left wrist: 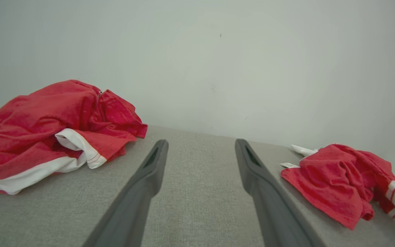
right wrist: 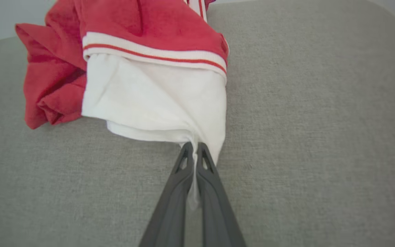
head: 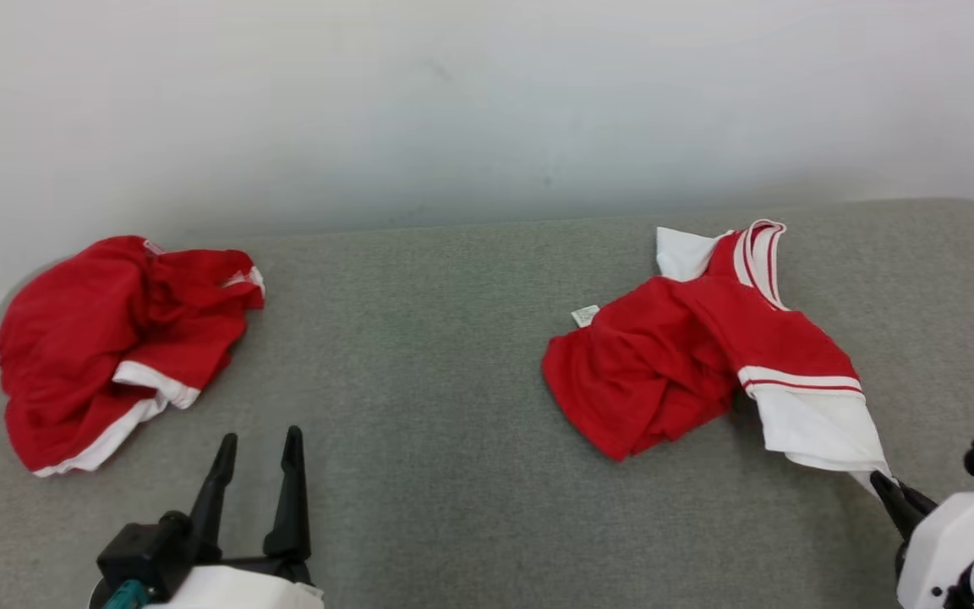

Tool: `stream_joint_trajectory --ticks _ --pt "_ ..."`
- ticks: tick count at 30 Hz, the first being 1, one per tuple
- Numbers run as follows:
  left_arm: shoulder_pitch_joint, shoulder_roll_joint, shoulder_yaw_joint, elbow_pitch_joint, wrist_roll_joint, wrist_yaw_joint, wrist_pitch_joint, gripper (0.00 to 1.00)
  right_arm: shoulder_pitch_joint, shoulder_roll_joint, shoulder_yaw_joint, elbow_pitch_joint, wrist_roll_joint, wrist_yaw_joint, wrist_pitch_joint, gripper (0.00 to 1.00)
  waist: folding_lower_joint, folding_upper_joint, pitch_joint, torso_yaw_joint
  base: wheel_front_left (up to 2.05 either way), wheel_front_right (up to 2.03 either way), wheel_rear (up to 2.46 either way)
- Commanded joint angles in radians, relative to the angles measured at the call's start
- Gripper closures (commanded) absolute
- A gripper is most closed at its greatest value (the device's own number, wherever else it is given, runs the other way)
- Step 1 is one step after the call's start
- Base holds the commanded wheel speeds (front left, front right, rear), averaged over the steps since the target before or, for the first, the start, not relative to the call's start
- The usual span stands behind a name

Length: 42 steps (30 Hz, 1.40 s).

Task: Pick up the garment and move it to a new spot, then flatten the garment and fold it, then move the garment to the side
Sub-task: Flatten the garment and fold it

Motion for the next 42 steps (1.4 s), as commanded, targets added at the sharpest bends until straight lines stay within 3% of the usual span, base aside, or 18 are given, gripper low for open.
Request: stream_joint_trajectory --ticks 1,9,18,19,20,25,32,37,42 --pt "0.012 0.004 0.005 0.0 0.01 -0.001 -0.001 0.0 0.05 -0.026 -0.022 -0.06 0.021 -0.002 0.046 1.0 0.0 -0.0001 -0.008 -0.041 0.0 0.0 0.0" --pt "-0.002 0.004 0.006 0.003 0.024 -0.012 -0.001 0.0 0.243 -0.174 -0.162 -0.273 0.078 -0.002 0.271 1.0 0.0 -0.0001 0.009 -0.084 0.0 0.0 0.0" --pt "-0.025 0.004 0.012 0.014 0.048 -0.027 -0.001 0.0 0.276 -0.218 -0.264 -0.197 0.005 -0.002 0.303 1.0 0.0 -0.0001 0.042 -0.077 0.0 0.0 0.0" --pt "-0.028 0.004 0.009 0.016 0.049 -0.027 -0.001 0.0 0.268 -0.21 -0.27 -0.179 -0.012 -0.002 0.292 0.8 0.0 -0.0001 0.044 -0.073 0.0 0.0 0.0" --pt "-0.03 0.004 0.008 0.018 0.05 -0.028 -0.001 0.0 0.257 -0.202 -0.274 -0.163 -0.028 -0.002 0.28 0.0 0.0 -0.0001 0.044 -0.07 0.0 0.0 0.0" --pt "-0.034 0.004 0.009 0.027 0.042 -0.028 0.0 0.0 0.214 -0.149 -0.278 -0.162 -0.061 -0.002 0.216 0.0 0.0 -0.0001 0.035 -0.055 0.0 0.0 0.0" --pt "-0.032 0.004 -0.002 0.031 0.019 -0.02 0.0 0.0 0.154 -0.077 -0.295 -0.321 -0.082 -0.002 0.113 0.0 0.0 -0.0001 0.019 -0.026 0.0 0.0 0.0" --pt "-0.031 0.004 -0.018 0.028 0.008 -0.012 0.0 0.0 0.107 -0.015 -0.236 -0.439 -0.083 -0.002 0.069 0.0 0.0 -0.0001 0.017 0.006 0.0 0.0 0.0" --pt "-0.047 0.004 -0.031 0.026 -0.003 -0.01 0.0 0.0 0.023 0.012 -0.14 -0.431 -0.05 -0.002 0.018 0.0 0.0 -0.0001 0.034 0.048 0.0 0.0 0.0"
